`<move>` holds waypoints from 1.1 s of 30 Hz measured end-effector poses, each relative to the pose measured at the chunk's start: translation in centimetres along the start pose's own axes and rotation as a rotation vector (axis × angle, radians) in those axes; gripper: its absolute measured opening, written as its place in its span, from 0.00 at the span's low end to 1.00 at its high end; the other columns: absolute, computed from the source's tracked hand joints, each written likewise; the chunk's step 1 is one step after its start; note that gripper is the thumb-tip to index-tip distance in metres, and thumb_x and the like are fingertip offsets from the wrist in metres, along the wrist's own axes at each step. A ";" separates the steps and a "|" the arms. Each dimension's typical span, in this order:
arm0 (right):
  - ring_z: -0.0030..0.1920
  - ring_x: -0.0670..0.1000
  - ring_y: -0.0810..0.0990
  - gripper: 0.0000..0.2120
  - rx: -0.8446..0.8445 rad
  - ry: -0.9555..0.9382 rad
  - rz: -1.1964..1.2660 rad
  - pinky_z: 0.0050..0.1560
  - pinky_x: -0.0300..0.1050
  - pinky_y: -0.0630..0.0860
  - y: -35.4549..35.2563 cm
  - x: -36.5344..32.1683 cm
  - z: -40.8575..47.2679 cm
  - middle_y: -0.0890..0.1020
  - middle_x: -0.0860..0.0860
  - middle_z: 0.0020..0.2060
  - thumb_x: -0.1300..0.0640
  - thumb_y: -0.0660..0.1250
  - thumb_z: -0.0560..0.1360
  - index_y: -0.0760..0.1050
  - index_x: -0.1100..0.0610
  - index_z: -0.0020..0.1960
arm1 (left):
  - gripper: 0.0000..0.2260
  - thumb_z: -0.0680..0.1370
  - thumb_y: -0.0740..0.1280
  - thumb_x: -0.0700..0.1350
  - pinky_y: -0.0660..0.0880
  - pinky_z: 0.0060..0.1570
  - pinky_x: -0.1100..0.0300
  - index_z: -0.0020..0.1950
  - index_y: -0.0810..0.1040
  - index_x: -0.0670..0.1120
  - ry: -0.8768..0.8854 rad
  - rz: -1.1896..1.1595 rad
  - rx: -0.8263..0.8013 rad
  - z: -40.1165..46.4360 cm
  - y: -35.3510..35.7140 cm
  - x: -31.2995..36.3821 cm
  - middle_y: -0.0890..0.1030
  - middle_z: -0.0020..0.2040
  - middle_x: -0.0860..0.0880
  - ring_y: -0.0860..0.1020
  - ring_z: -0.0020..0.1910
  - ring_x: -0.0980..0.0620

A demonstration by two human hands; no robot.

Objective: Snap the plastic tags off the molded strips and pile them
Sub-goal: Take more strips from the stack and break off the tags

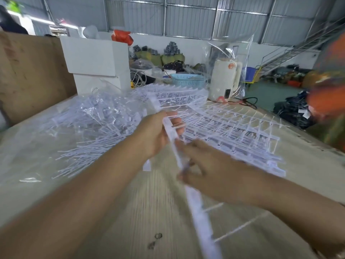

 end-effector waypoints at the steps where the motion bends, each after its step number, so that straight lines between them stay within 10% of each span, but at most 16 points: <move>1: 0.66 0.44 0.64 0.30 -0.114 -0.003 0.042 0.60 0.30 0.60 0.5 -0.5 -0.8 0.63 0.45 0.68 0.43 0.59 0.78 0.50 0.43 0.76 | 0.12 0.82 0.55 0.43 0.76 0.32 0.63 0.47 0.77 0.41 -0.014 0.113 -0.016 -0.2 -0.4 0.3 0.76 0.37 0.46 0.78 0.30 0.53; 5: 0.54 0.36 0.77 0.17 -0.173 0.001 0.479 0.48 0.31 0.77 -1.7 -1.6 -2.6 0.78 0.35 0.55 0.41 0.61 0.73 0.73 0.36 0.61 | 0.14 0.82 0.56 0.46 0.67 0.23 0.68 0.42 0.76 0.43 -0.030 0.478 -0.084 -0.5 -2.3 1.9 0.72 0.26 0.52 0.69 0.21 0.57; 8: 0.41 0.43 0.81 0.12 0.163 0.015 0.586 0.33 0.37 0.79 -4.7 -0.2 -1.6 0.83 0.43 0.42 0.45 0.61 0.72 0.81 0.44 0.48 | 0.16 0.81 0.56 0.51 0.65 0.26 0.65 0.40 0.75 0.44 -0.040 0.839 -0.213 -0.5 -3.9 2.4 0.69 0.26 0.53 0.66 0.23 0.56; 12: 0.39 0.43 0.74 0.09 0.530 0.069 0.338 0.40 0.31 0.71 -4.4 3.8 1.9 0.77 0.44 0.46 0.54 0.62 0.77 0.79 0.47 0.54 | 0.19 0.77 0.61 0.55 0.66 0.28 0.62 0.33 0.79 0.45 -0.148 1.163 -0.378 -0.7 -5.5 1.5 0.72 0.29 0.48 0.67 0.24 0.53; 15: 0.38 0.42 0.74 0.12 0.301 0.186 0.472 0.35 0.27 0.69 -0.4 6.4 4.6 0.76 0.49 0.48 0.55 0.62 0.79 0.75 0.54 0.61 | 0.20 0.80 0.59 0.54 0.71 0.29 0.64 0.32 0.80 0.49 -0.151 1.361 -0.489 -1.0 -6.1 1.2 0.76 0.30 0.49 0.73 0.26 0.52; 18: 0.34 0.49 0.75 0.10 0.114 0.210 0.765 0.38 0.38 0.71 3.0 7.6 5.6 0.79 0.51 0.35 0.56 0.61 0.79 0.78 0.60 0.46 | 0.18 0.80 0.60 0.51 0.74 0.35 0.64 0.31 0.77 0.50 -0.120 1.432 -0.464 -1.0 -6.7 1.1 0.78 0.32 0.51 0.76 0.30 0.52; 27: 0.27 0.47 0.71 0.12 0.221 0.086 1.069 0.31 0.36 0.68 5.5 7.6 6.8 0.77 0.51 0.26 0.60 0.62 0.78 0.74 0.59 0.35 | 0.15 0.73 0.65 0.61 0.73 0.41 0.56 0.54 0.67 0.55 0.416 1.755 -0.117 -3.3 -5.7 -2.1 0.76 0.45 0.56 0.76 0.41 0.53; 33: 0.31 0.47 0.71 0.06 0.170 -0.045 0.924 0.34 0.36 0.67 5.9 6.2 6.1 0.76 0.53 0.30 0.61 0.67 0.75 0.76 0.62 0.40 | 0.06 0.76 0.63 0.54 0.64 0.33 0.59 0.51 0.74 0.55 0.721 1.761 -0.028 -4.6 -5.1 -2.8 0.72 0.34 0.56 0.74 0.35 0.53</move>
Point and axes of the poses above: each hand's wrist, its own z-axis towards the middle knuckle, its own y-axis out of the palm, x = y × z, the point moved 4 cm from there along z, towards the middle knuckle
